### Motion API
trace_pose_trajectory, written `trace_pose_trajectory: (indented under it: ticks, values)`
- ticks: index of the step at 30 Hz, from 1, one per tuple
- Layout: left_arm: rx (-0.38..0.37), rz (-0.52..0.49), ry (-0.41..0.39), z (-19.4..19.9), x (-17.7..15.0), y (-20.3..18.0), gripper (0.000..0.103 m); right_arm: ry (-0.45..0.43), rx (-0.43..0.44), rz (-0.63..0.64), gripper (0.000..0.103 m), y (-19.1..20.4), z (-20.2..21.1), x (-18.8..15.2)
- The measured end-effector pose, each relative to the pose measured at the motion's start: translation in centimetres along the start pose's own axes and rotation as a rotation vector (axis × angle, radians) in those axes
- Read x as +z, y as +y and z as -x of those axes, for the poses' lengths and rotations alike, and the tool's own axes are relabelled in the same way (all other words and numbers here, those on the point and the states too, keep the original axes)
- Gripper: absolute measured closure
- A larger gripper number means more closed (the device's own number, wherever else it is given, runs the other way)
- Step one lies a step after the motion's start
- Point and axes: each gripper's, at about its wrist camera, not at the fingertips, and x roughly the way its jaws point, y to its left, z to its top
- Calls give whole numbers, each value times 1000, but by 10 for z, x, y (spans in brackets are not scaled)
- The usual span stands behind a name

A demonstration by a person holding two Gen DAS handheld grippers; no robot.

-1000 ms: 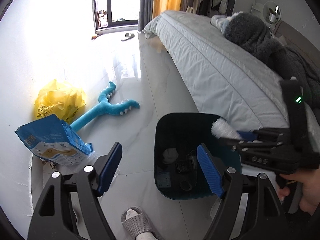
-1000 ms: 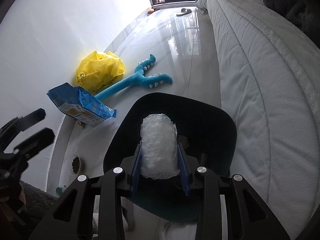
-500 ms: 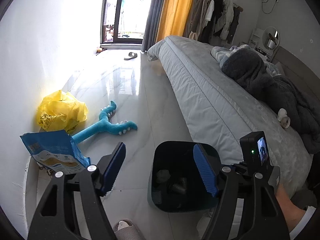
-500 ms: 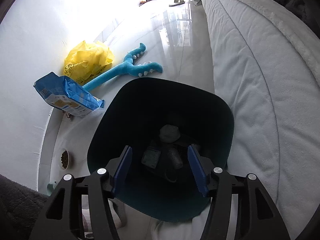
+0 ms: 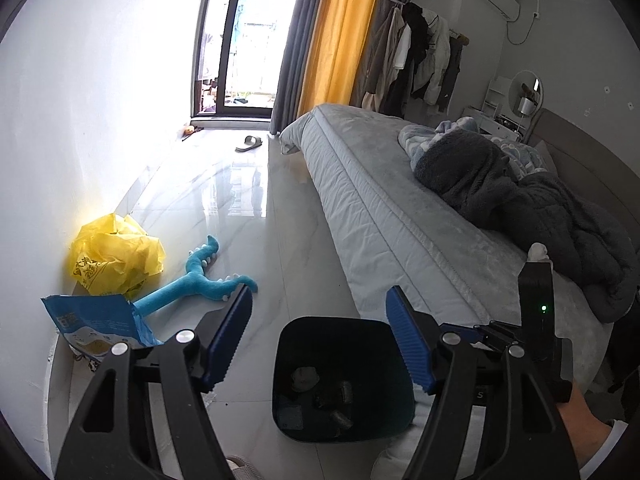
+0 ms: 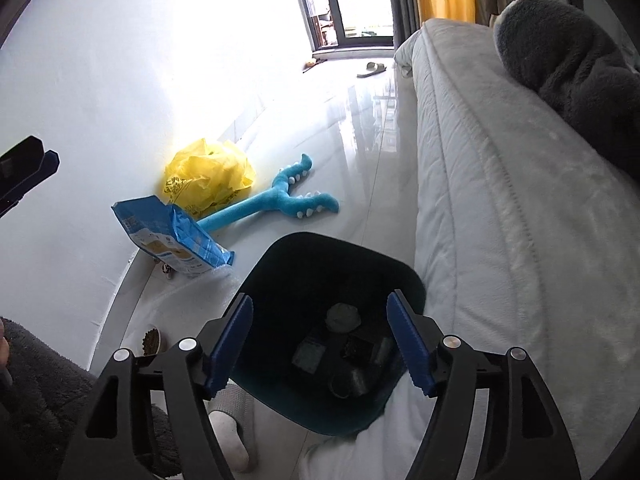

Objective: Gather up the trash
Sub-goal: 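Move both tools back over the bed toward the tape roll and tissue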

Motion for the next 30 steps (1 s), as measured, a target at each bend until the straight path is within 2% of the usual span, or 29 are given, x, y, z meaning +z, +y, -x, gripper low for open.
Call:
trace_pose_trajectory:
  ticks: [13,23,30]
  values:
    - [-57,-128,-15,-29,19,-85,31,-170,-181,-90,26,-98,94,3]
    - [-106,-182,21,-63,20,-135,30,-204,-328,-210,24,-163,128,-10]
    - [-136,-194,42,-88,25,-158,26,-207,-403,-285,24,-198,135,-16]
